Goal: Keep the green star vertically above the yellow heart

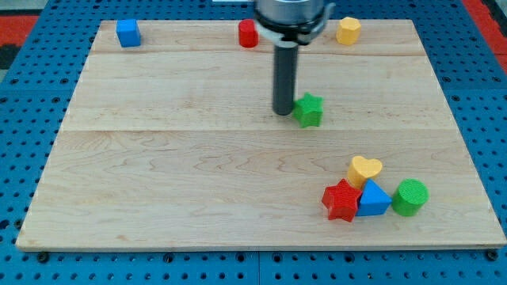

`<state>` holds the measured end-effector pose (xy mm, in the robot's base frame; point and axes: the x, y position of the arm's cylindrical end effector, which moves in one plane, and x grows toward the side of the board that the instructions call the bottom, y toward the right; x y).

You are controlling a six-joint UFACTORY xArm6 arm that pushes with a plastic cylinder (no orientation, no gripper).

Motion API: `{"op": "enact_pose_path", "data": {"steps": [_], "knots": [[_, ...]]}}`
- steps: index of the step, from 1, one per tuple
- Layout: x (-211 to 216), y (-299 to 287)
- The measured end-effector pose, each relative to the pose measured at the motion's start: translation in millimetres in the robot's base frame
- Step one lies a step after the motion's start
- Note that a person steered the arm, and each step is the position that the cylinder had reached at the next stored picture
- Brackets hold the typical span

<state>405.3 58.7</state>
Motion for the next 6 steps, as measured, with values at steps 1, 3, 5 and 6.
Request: {"op": "enact_pose_path", "data": {"steps": [1,3,5,6], "knots": [[1.4,39.1],[24.4,90.0],[11.3,138.6],[45.2,145.1]]}}
